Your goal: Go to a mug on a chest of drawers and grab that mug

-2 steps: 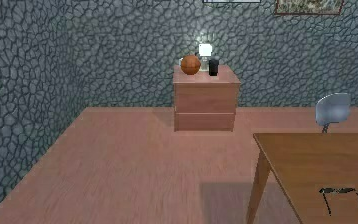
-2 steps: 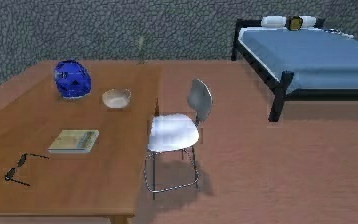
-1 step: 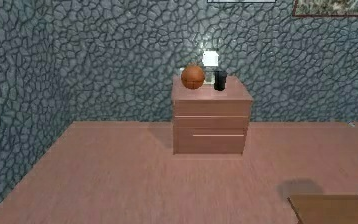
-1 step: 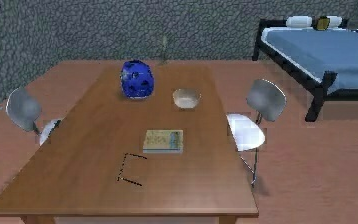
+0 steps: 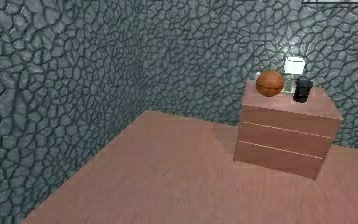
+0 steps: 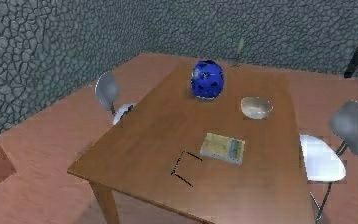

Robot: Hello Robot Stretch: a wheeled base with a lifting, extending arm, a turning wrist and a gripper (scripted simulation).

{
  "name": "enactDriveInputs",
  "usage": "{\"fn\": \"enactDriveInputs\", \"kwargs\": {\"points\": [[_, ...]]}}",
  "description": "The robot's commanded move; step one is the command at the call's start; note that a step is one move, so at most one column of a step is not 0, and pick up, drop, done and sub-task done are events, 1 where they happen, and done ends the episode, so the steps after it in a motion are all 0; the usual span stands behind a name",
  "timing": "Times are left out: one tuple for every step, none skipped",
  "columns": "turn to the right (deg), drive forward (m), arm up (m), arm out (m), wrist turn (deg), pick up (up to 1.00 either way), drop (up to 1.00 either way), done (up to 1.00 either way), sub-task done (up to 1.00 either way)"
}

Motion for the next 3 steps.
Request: {"fn": "enactDriveInputs", "kwargs": {"points": [[0.0,1.0,0.0,0.0,0.0,0.0,0.0,0.0,0.0],[-15.0,0.0,0.0,0.0,0.0,0.0,0.0,0.0,0.0],[0.0,0.15,0.0,0.0,0.0,0.0,0.0,0.0,0.0]]}}
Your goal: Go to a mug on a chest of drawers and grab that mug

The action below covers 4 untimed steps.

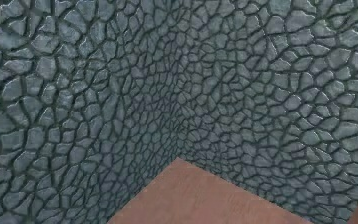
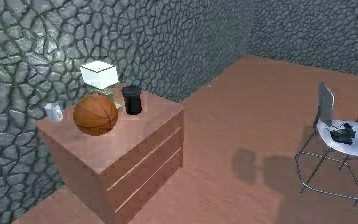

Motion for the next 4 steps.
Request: {"fn": "enactDriveInputs", "kwargs": {"points": [[45.0,0.0,0.0,0.0,0.0,0.0,0.0,0.0,0.0],[-42.0,0.0,0.0,0.0,0.0,0.0,0.0,0.0,0.0],[0.0,0.5,0.0,0.0,0.0,0.0,0.0,0.0,0.0],[45.0,0.0,0.0,0.0,0.0,0.0,0.0,0.0,0.0]]}}
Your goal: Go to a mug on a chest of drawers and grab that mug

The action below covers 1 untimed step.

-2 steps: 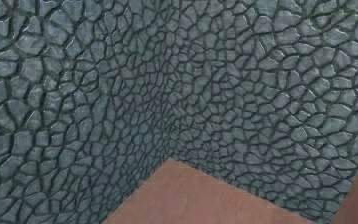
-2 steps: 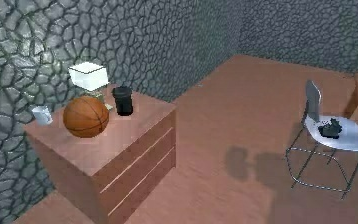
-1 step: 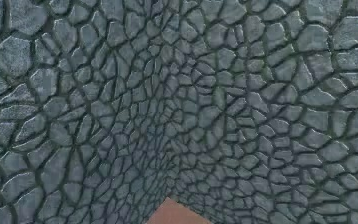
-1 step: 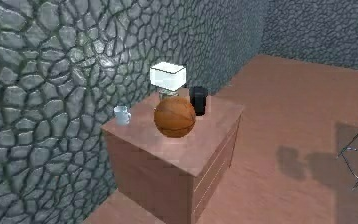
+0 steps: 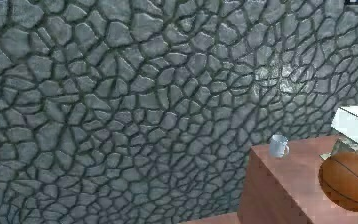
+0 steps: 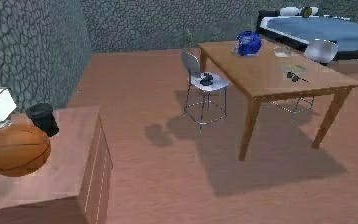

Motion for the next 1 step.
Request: {"fn": "enactDriveInputs", "kwargs": {"points": [[30.0,0.0,0.0,0.0,0.0,0.0,0.0,0.0,0.0]]}}
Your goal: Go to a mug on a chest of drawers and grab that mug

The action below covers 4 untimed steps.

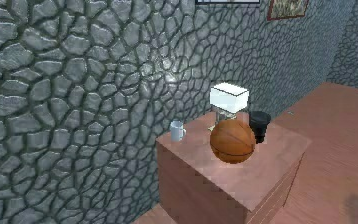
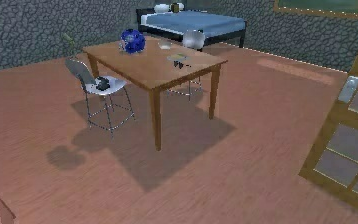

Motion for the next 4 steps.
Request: {"fn": "enactDriveInputs", "kwargs": {"points": [[0.0,0.25,0.0,0.0,0.0,0.0,0.0,0.0,0.0],[-45.0,0.0,0.0,0.0,0.0,0.0,0.0,0.0,0.0],[-39.0,0.0,0.0,0.0,0.0,0.0,0.0,0.0,0.0],[0.0,0.0,0.5,0.0,0.0,0.0,0.0,0.0,0.0]]}}
